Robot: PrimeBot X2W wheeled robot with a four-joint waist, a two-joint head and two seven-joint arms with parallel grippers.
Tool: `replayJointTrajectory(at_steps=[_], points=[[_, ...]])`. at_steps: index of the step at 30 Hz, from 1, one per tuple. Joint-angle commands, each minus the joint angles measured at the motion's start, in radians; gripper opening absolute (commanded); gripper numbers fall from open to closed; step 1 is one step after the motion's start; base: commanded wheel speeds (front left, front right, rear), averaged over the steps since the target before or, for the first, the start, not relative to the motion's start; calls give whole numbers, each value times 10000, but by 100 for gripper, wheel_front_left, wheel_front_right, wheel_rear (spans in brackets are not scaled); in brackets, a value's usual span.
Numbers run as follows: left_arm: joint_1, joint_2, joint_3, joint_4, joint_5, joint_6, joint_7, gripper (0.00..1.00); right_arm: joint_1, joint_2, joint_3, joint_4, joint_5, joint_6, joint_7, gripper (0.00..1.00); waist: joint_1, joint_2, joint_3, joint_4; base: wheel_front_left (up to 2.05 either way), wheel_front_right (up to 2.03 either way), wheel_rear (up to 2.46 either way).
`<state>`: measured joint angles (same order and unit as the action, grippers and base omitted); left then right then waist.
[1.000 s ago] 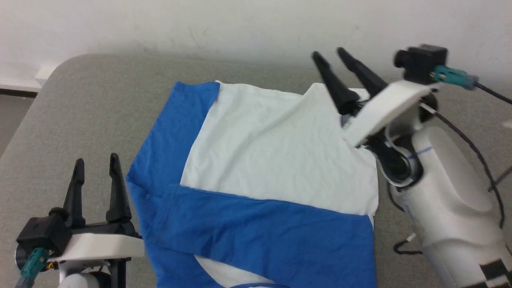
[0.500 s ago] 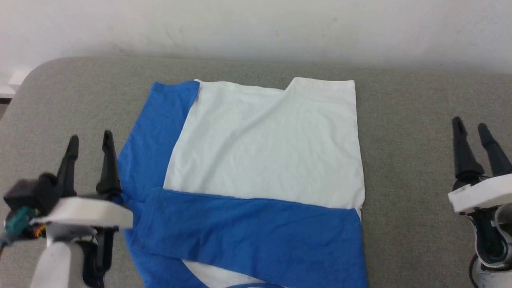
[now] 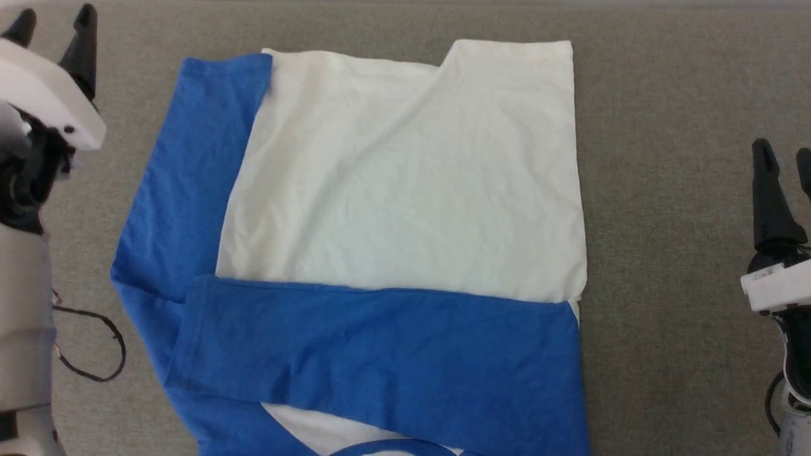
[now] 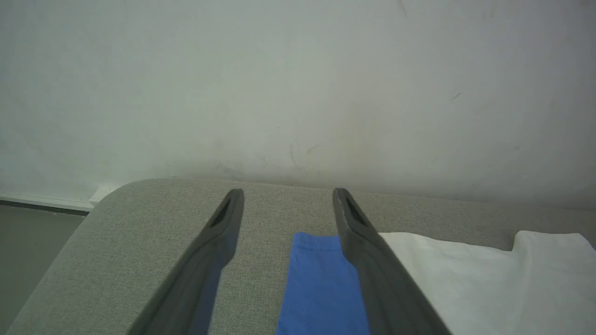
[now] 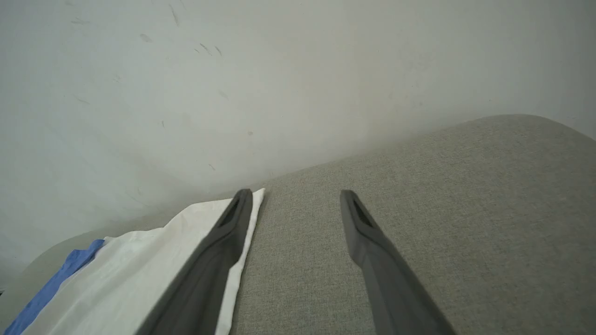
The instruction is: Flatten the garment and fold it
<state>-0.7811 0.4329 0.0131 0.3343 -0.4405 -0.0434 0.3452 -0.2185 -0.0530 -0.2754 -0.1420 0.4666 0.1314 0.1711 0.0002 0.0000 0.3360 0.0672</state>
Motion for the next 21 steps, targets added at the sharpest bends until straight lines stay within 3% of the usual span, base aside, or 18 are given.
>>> replayJointTrajectory(at_steps=[1, 11, 21], points=[[-423, 141, -111, 303, 10, -47, 386, 100, -175, 26, 28, -96, 32, -7, 24, 100, -2, 0, 1203, -530, 0, 0, 0], [-2150, 1237, -498, 1880, 248, 2, 2913, 100, -213, 27, -83, -519, 134, -7, 62, 100, -2, 0, 2431, -1029, 0, 0, 0], [-2641, 1399, -633, 2472, -82, -390, 3252, 100, -88, 27, -153, -649, 337, -7, -55, 100, -2, 0, 3011, -1149, 0, 0, 0]])
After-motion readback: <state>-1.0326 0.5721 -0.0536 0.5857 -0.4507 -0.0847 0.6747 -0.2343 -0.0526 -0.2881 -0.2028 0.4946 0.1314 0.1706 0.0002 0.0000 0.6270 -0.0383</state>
